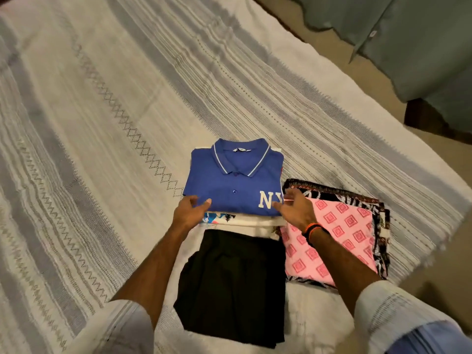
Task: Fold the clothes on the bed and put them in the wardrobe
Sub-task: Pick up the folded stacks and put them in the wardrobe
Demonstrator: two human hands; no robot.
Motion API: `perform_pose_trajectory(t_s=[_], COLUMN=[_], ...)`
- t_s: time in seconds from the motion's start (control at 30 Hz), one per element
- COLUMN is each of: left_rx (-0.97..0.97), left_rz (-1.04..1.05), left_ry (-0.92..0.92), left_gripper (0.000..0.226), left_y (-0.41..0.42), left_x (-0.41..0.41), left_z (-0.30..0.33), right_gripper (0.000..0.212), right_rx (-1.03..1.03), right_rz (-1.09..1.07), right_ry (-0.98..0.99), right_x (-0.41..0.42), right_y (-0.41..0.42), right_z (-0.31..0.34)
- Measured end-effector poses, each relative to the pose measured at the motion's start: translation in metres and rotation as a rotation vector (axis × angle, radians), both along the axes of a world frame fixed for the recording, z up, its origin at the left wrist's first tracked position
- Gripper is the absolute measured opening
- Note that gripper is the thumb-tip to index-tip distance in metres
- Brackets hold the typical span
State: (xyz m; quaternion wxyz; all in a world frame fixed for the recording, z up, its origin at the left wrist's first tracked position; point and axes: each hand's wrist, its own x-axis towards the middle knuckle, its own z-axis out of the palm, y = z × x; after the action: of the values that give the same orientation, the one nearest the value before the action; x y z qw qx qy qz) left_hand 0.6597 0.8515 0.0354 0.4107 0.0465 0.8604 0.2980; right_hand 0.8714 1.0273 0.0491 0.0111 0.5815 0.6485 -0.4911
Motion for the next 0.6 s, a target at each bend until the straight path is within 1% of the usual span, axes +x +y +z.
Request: perform_pose_trajectory(t_s=[0.13,0.23,0.3,0.33,0.37,0.4,0.47,0.5,0.53,0.57,0.6], left_rx=[-0.025,-0.061,-0.017,0.004,0.018,0.03,0.064,0.104,0.143,0.17,0.175], left_rz=[0.073,0.126,0.183,0.204,0.209,0.209,0.211,0.204,0.207,0.215,0.217], left_ry=[0.04,0.087,0.009,-0.028,-0.052,-0.07,-0.104,-0.135,-0.183,-0.245,-0.298], left_gripper=[0.075,0.094,0.11,0.116,0.115,0.11,0.093,0.08,0.068,0.062,0.067], left_y=[0.018,0.031,0.034,0.032,0.029,0.027,0.029,0.032,0.033,0.036,0.038], left_x=[-0.041,-0.061,-0.073,-0.078,-0.081,-0.084,-0.082,-0.081,-0.08,-0.079,-0.079], left_z=[-0.042,-0.065,-0.083,-0.089,-0.099,-0.108,-0.107,-0.106,-0.107,-0.109,-0.11], right_gripper=[0.035,0.053,0.058,0.055,0.053,0.057,0.083,0.097,0.106,0.111,0.112], right_rx=[-0.023,-0.106,-0.154,-0.167,-0.185,-0.204,-0.262,-0.287,-0.304,-0.323,-0.337], right_rz=[-0.02,-0.022,-0.048,-0.065,-0.09,-0.11,-0.168,-0.2,-0.215,-0.227,-0.241], right_ry=[-0.015,-0.009,0.022,0.039,0.054,0.063,0.103,0.123,0.131,0.153,0.169], right_x=[-0.025,-0.036,-0.043,-0.046,-0.048,-0.051,-0.057,-0.057,-0.056,-0.053,-0.054], right_y=[0.032,0.051,0.057,0.058,0.059,0.06,0.06,0.061,0.06,0.062,0.062], right_z=[-0.037,-0.068,-0.083,-0.087,-0.091,-0.096,-0.106,-0.115,-0.124,-0.14,-0.145])
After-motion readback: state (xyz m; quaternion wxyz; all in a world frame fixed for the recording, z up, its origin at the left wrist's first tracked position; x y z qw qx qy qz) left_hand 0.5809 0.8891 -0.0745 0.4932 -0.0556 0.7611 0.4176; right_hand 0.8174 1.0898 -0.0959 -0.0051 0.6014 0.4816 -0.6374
